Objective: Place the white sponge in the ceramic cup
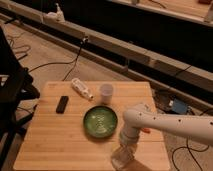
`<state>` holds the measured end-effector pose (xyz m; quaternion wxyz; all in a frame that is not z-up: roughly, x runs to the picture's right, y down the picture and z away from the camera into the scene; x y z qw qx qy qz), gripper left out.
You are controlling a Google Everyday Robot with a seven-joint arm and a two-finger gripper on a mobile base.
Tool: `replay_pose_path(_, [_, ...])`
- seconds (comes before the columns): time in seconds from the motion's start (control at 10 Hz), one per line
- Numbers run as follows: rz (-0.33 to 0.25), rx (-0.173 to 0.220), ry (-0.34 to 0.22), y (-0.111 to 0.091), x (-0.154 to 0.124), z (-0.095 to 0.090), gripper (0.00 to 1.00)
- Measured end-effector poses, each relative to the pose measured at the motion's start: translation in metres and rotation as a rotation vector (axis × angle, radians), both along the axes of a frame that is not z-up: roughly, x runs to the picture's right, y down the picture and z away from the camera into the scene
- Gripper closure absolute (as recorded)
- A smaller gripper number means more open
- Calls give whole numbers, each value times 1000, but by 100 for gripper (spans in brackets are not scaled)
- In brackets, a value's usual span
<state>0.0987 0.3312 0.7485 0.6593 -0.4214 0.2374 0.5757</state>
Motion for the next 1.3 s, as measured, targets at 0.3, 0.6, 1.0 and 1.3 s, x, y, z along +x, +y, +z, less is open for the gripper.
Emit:
replay_pose_path(0.3, [-6,5,23,3,1,9,65])
replay_pose_path(0.6, [-10,14,36,2,2,13,95])
replay_pose_path(1.0, [6,26,45,-2,2,10,100])
replay_pose_path(1.3, [22,84,59,-25,8,4,100])
